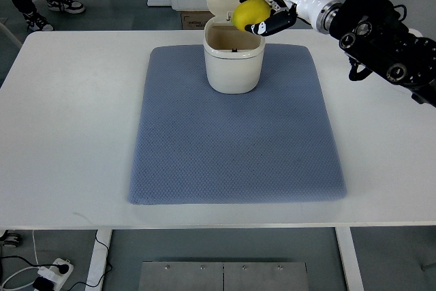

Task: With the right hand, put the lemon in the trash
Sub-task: 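Position the lemon over the white bin and open the right hand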

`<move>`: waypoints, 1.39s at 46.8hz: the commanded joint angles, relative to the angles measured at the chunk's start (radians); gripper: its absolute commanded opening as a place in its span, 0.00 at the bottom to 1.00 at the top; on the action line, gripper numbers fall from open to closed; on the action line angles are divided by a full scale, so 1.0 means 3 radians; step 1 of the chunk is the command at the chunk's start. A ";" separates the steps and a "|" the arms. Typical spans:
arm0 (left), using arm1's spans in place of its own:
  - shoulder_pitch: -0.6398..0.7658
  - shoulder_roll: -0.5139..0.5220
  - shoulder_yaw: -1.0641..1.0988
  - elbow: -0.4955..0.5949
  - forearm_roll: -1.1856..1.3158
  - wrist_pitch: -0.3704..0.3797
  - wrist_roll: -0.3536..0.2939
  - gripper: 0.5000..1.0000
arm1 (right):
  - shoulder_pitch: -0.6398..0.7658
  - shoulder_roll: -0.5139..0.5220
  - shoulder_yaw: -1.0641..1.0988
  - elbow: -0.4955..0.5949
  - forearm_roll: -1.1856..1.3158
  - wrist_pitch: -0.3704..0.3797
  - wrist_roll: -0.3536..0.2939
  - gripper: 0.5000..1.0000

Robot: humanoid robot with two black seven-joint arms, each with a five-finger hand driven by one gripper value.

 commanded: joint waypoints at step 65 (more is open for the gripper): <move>0.0000 0.0000 0.0000 0.0000 0.0000 0.0000 0.0000 1.00 | 0.0013 0.0184 -0.0070 -0.0105 0.0174 -0.0026 -0.0079 0.93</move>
